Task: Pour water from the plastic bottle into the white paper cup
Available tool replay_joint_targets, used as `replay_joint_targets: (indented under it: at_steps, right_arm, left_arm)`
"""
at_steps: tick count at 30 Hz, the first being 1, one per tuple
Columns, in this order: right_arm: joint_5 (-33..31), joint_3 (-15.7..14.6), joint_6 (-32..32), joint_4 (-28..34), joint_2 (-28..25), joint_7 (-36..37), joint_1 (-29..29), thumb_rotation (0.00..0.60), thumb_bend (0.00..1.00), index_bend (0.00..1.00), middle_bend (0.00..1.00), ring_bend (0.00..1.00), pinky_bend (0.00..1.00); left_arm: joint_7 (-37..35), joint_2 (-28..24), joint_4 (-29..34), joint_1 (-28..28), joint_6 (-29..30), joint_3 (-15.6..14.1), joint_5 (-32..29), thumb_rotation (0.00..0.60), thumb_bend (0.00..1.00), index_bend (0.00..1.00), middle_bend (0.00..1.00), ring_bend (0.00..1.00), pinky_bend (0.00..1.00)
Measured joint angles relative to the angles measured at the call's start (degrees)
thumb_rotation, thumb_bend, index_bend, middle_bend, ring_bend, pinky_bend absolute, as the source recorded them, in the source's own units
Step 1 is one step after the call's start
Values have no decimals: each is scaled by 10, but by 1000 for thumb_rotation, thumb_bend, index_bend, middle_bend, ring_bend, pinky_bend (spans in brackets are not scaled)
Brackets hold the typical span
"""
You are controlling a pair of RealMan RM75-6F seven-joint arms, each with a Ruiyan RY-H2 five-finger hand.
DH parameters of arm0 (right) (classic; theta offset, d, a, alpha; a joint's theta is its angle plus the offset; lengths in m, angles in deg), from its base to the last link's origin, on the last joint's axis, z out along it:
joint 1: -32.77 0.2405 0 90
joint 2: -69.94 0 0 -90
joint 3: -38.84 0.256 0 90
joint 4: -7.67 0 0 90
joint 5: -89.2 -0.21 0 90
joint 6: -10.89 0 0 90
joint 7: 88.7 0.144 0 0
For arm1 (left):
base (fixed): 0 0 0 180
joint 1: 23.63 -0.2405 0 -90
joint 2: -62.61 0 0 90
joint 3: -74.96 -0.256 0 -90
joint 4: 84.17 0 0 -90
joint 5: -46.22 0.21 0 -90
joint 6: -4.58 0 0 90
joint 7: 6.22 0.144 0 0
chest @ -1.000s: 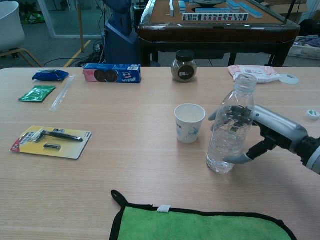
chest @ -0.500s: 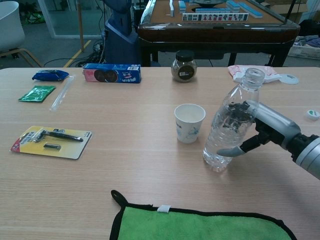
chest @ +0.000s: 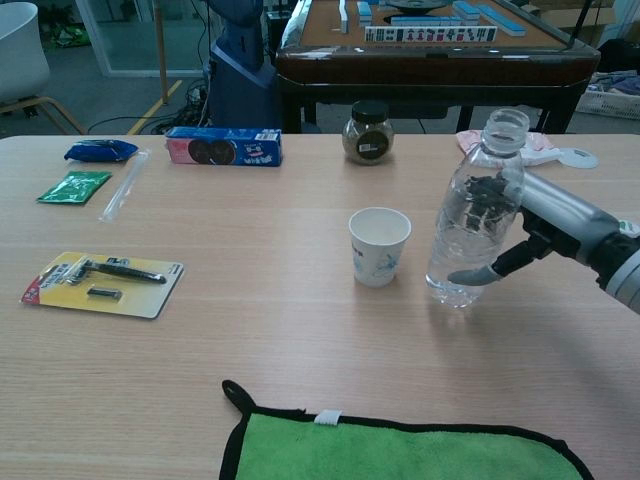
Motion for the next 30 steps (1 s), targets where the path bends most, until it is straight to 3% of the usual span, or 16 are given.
replay_joint_targets:
  at_steps: [8, 17, 23, 30]
  right_arm:
    - [-52, 33, -39, 116, -72, -202, 14, 600, 146, 596, 600, 514, 565]
    - [-153, 71, -85, 199, -120, -449, 41, 600, 153, 596, 600, 514, 565]
    - [-230, 92, -109, 218, -135, -542, 64, 600, 154, 596, 600, 514, 565]
    - [-274, 94, -113, 213, -139, -621, 82, 600, 157, 596, 600, 514, 565]
  left_arm:
    - [-2, -2, 2, 1, -1, 1, -1, 600, 141, 500, 433, 344, 552]
    - [-9, -6, 4, 1, 0, 3, -2, 600, 141, 500, 433, 344, 552]
    - [-16, -11, 6, 0, 4, 6, -4, 600, 141, 500, 433, 344, 552]
    - [-20, -15, 9, -1, 5, 7, -4, 600, 140, 500, 433, 344, 552]
